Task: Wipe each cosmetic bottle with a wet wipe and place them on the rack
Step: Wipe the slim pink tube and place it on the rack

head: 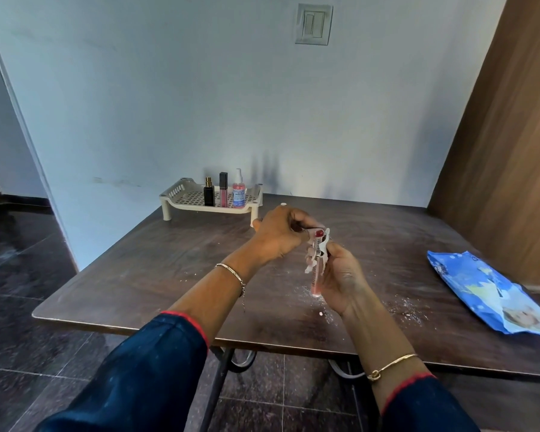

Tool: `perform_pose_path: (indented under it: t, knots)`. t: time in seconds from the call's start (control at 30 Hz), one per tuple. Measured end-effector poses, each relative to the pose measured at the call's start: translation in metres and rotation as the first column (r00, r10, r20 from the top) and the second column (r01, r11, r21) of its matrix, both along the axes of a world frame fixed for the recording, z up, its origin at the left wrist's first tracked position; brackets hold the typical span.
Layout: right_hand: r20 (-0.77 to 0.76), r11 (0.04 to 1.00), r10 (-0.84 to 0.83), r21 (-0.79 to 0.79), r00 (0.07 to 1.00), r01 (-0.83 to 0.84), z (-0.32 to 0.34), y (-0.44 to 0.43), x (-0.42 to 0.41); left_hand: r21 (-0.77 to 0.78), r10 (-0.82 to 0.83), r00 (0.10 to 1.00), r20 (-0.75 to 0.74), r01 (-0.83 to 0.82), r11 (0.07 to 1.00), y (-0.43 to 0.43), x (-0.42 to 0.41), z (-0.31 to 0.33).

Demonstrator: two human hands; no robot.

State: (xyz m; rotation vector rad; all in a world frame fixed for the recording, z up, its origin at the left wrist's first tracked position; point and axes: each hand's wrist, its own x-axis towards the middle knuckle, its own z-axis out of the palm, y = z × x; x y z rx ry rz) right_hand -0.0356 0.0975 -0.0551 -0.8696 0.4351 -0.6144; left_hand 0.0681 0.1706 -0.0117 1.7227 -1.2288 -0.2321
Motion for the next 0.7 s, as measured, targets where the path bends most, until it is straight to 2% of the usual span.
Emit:
perform_pose_path:
  t: [0.1,0.27,0.4,0.5,0.6,0.7]
  knots:
    - [0.005,0.995,0.089,-0.053,0.996,-0.088,0.001,-0.004,-0.004,-0.012,-0.071,0.995,-0.07,0.07,0.997,0.002,0.004,0.0]
    - [-0.043,0.979,0.125,-0.159,0.991,-0.13,0.0,-0.006,-0.01,-0.028,-0.169,0.973,-0.16,0.167,0.986,0.005,0.008,0.0]
    - [0.033,0.954,0.232,-0.203,0.972,-0.221,-0.008,-0.009,-0.017,-0.022,-0.209,0.957,-0.199,0.209,0.978,0.006,0.014,-0.003]
    - [0.044,0.909,0.296,-0.32,0.954,-0.267,-0.014,-0.011,-0.021,-0.029,-0.233,0.945,-0.231,0.232,0.972,0.008,0.014,-0.004]
    - [0.039,0.904,0.282,-0.347,0.959,-0.252,-0.016,-0.012,-0.023,-0.034,-0.249,0.938,-0.239,0.249,0.968,0.008,0.014,-0.006]
    - [0.035,0.934,0.216,-0.298,0.976,-0.196,-0.014,-0.01,-0.02,-0.046,-0.241,0.939,-0.246,0.237,0.97,0.007,0.013,-0.005]
